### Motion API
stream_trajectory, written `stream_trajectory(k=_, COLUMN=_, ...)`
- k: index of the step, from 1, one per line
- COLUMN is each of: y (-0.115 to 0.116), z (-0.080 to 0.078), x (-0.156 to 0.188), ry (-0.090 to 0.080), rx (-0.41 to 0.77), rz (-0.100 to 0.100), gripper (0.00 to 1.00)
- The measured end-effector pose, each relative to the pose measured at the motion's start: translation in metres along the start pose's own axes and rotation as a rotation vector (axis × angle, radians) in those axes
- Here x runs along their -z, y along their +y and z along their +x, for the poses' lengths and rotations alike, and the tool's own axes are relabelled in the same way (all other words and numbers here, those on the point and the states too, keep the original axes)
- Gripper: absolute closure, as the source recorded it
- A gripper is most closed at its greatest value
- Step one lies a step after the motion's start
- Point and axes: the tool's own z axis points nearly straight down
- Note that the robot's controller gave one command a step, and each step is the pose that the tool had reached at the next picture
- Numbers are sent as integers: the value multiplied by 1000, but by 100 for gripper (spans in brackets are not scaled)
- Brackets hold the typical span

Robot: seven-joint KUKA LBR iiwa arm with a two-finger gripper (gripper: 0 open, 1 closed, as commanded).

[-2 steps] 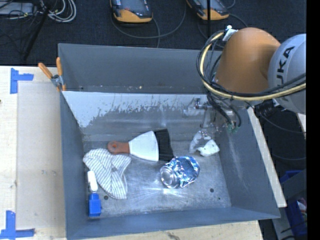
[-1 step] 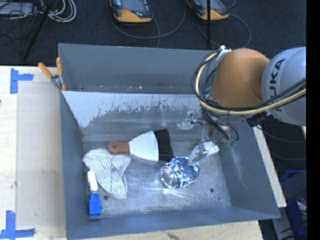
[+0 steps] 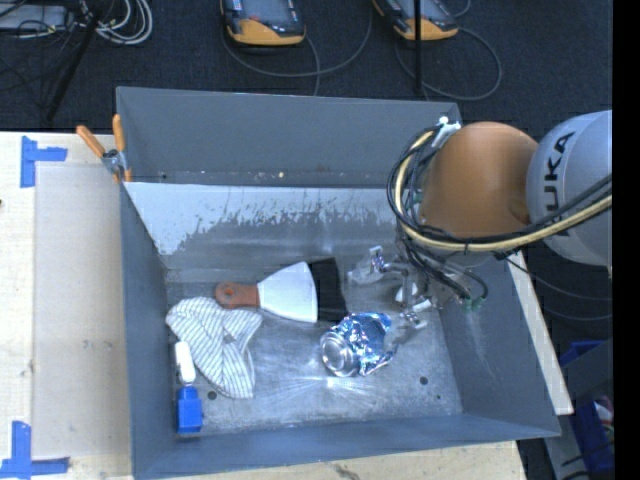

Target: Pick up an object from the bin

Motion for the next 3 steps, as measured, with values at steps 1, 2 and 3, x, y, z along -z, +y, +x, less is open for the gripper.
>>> stream_trajectory(k=1, y=2, z=6, x=-10, ry=-2, rx=83, rz=1, gripper=0)
stream_trajectory(k=2, y=2, z=2, x=-71, ry=-4, rx=476, rz=3, gripper=0)
stream_trajectory(k=3, y=-7, z=8, x=-85, ry=14, rx=392, rz=5, gripper=100)
